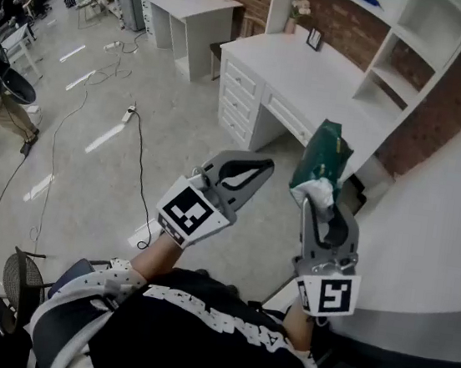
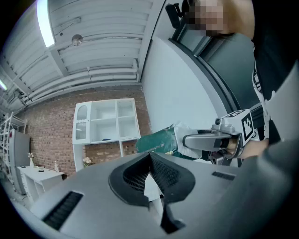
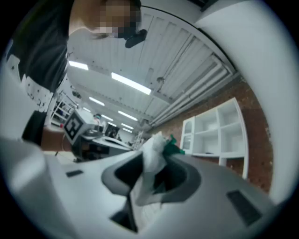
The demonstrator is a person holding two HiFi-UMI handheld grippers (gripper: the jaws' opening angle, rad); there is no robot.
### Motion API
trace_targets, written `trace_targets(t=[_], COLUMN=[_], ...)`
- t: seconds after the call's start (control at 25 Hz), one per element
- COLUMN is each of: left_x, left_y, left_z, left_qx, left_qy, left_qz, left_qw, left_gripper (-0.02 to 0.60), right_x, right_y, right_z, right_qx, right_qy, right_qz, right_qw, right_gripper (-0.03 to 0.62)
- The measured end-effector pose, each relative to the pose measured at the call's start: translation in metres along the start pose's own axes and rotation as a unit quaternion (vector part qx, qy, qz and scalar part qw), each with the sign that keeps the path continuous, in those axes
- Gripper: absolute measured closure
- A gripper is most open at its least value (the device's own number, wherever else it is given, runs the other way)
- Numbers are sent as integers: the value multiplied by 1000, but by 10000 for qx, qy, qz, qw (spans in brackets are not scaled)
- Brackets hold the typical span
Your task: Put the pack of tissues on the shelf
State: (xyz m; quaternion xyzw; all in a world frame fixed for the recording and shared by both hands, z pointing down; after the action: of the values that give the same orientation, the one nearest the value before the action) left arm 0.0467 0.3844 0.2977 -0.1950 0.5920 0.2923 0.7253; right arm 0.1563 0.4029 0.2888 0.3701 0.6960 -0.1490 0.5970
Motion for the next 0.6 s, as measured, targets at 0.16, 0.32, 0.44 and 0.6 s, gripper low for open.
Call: trace_targets(t=[0.16, 0.32, 0.44, 0.6], left_x=[2, 2, 1, -4], left_y=[2, 3, 5, 13], left_z=[3, 5, 8, 15], left_qx=[67, 156, 212, 279], left_qy=[-3, 12, 15, -25], left_qz=[-28, -81, -140, -225], left_qw=[10000, 9998, 9997, 9994], left_gripper=[546, 546, 546, 546], right_x=[3, 4, 2, -5], right_y=[3, 3, 6, 14], right_z=[1, 2, 1, -3], right_qx=[37, 138, 196, 267], right_qy=[-13, -151, -165, -210], right_qz=[78, 132, 142, 85], right_qw=[10000, 9997, 9996, 9994], right_gripper=[459, 459, 459, 459])
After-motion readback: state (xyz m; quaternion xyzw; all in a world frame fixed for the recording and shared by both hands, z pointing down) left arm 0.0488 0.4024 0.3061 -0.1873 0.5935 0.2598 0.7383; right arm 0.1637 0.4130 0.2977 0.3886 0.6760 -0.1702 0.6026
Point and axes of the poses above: the fingertips, and each gripper's own axes: y backward along the fingers, z to its right, x out of its top, the point moved 2 cm from there along y, backward along the fingers, and after that the axes turned 4 degrees about -x, right-handed, at the moved point
